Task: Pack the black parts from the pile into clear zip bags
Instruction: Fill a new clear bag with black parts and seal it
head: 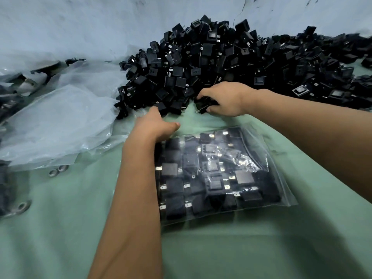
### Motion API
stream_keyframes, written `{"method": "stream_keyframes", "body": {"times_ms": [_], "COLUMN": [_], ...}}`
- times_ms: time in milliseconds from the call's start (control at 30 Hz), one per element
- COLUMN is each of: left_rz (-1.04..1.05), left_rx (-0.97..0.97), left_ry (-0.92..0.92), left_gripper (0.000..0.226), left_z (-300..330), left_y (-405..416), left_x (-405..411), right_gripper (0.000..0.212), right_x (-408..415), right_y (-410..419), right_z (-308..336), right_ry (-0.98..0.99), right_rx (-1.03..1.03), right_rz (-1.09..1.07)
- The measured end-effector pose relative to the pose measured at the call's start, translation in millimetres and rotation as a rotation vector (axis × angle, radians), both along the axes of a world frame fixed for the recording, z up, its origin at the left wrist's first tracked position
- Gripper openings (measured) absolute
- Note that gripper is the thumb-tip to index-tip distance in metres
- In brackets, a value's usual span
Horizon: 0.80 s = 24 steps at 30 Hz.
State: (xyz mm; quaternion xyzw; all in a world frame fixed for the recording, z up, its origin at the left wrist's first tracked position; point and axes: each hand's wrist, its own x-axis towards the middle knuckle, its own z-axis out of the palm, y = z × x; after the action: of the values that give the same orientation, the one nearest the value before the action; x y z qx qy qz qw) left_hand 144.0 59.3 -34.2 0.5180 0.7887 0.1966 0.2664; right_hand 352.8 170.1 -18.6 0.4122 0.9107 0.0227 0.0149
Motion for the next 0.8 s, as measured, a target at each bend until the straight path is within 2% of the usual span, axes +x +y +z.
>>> {"method": "stream_keyframes", "body": {"times_ms": [100, 200, 300, 400, 500, 633, 800], "left_rz": [-0.072, -0.138, -0.196, -0.209, -0.071, 0.089, 0.093], "left_rx": [0.002, -0.004, 0.02, 0.093, 0.184, 0.325, 0.347], "left_ry": [0.013, 0.025, 0.041, 0.02, 0.055, -0.039, -0.095], "left_gripper": [0.08, 0.07, 0.065, 0.035, 0.014, 0.016, 0.013], "left_z": [-1.7, -4.9, -5.3, -3.0, -3.3, -0.9, -2.1], "left_y": [1.3, 2.4, 3.1, 4.1, 5.9, 4.5, 3.7], "left_x": [2.7, 0.6, 0.6, 4.5, 4.2, 0.5, 1.2], "right_gripper": [0.039, 0.046, 0.055, 0.067, 0.072, 0.075, 0.062], "right_x": [7.5, 6.8, -12.5, -42.7, -68.0, -83.3, -65.6], "right_y": [0.4, 1.8, 4.4, 8.0, 12.9, 18.9, 24.4], "right_z": [-5.9, -11.6, -6.7, -2.5, 1.7, -6.6, -15.5], "right_ry": [-0.019, 0.133, 0.248, 0.072, -0.079, -0.222, -0.085], "right_rx": [0.204, 0.361, 0.325, 0.251, 0.199, 0.168, 0.179], "right_rz": [-0.053, 0.019, 0.151, 0.286, 0.295, 0.262, 0.254]}}
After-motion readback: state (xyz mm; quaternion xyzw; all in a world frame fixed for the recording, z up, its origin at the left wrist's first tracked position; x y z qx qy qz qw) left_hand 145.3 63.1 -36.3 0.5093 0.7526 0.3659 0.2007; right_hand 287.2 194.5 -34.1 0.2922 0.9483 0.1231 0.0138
